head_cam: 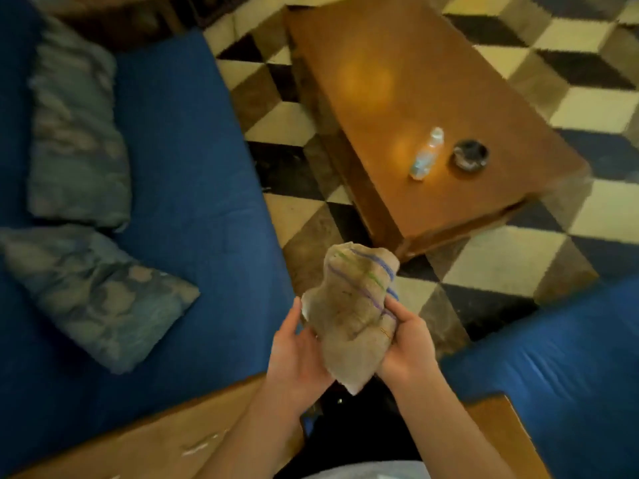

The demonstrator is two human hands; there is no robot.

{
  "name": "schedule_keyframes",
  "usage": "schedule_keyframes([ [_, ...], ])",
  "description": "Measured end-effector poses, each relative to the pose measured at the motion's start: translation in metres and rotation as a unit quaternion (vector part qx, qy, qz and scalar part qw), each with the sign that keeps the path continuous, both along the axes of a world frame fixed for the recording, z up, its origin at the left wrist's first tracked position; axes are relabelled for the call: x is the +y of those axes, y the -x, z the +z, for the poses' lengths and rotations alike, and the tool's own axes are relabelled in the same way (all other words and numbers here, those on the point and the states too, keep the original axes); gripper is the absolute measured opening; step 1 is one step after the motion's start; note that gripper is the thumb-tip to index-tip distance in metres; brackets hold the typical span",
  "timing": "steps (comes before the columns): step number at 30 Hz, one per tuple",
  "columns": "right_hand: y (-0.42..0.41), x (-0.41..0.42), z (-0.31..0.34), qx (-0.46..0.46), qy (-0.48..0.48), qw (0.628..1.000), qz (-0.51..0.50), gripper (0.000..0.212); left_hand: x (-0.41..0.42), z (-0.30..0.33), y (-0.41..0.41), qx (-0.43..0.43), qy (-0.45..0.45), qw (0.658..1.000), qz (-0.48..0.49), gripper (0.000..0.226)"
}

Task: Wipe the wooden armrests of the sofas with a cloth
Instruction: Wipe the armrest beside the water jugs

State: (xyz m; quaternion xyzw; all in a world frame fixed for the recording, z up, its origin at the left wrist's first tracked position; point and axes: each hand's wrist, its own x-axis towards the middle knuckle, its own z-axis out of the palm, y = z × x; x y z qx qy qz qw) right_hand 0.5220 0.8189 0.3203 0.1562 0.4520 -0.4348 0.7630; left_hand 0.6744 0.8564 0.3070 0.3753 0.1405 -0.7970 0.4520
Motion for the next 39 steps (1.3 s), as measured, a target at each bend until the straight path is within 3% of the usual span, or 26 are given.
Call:
schedule_keyframes([
  [5,-0.065,-0.047,0.028,0.042,0.048,0.981,0.184,0.036,0.008,0.027,-0.060,-0.088,0.074,0.985,0.130,0.051],
  [11,-0.151,-0.062,0.022,0.037,0.096,0.942,0.320,0.037,0.032,0.024,-0.093,-0.166,0.051,0.931,0.320,0.069],
  [16,-0.187,-0.048,-0.006,-0.008,0.107,0.899,0.425,0.054,0.052,-0.002,-0.079,-0.130,-0.039,0.868,0.477,0.054],
  [18,-0.187,-0.040,-0.012,-0.001,0.073,0.872,0.484,0.041,0.068,-0.015,-0.061,-0.129,-0.123,0.836,0.519,0.047],
  [20,-0.181,-0.032,-0.020,0.007,0.048,0.845,0.532,0.034,0.083,-0.027,-0.042,-0.121,-0.211,0.813,0.529,0.039],
  [25,-0.175,0.000,-0.031,0.121,0.020,0.741,0.660,0.043,0.119,-0.039,0.001,-0.127,-0.337,0.782,0.508,0.028],
  [28,-0.176,0.011,-0.033,0.187,0.062,0.671,0.715,0.055,0.143,-0.043,0.021,-0.152,-0.388,0.762,0.495,0.018],
  [31,-0.181,0.022,-0.032,0.268,0.132,0.596,0.745,0.034,0.161,-0.048,0.034,-0.175,-0.420,0.737,0.499,0.014],
  [33,-0.182,0.029,-0.038,0.319,0.175,0.570,0.737,0.028,0.173,-0.052,0.036,-0.197,-0.433,0.734,0.485,0.013],
  [36,-0.177,0.042,-0.052,0.324,0.221,0.561,0.729,0.009,0.187,-0.057,0.029,-0.235,-0.445,0.742,0.443,0.011],
  [39,-0.170,0.065,-0.070,0.359,0.238,0.550,0.716,0.020,0.202,-0.073,0.018,-0.265,-0.443,0.757,0.401,0.008],
])
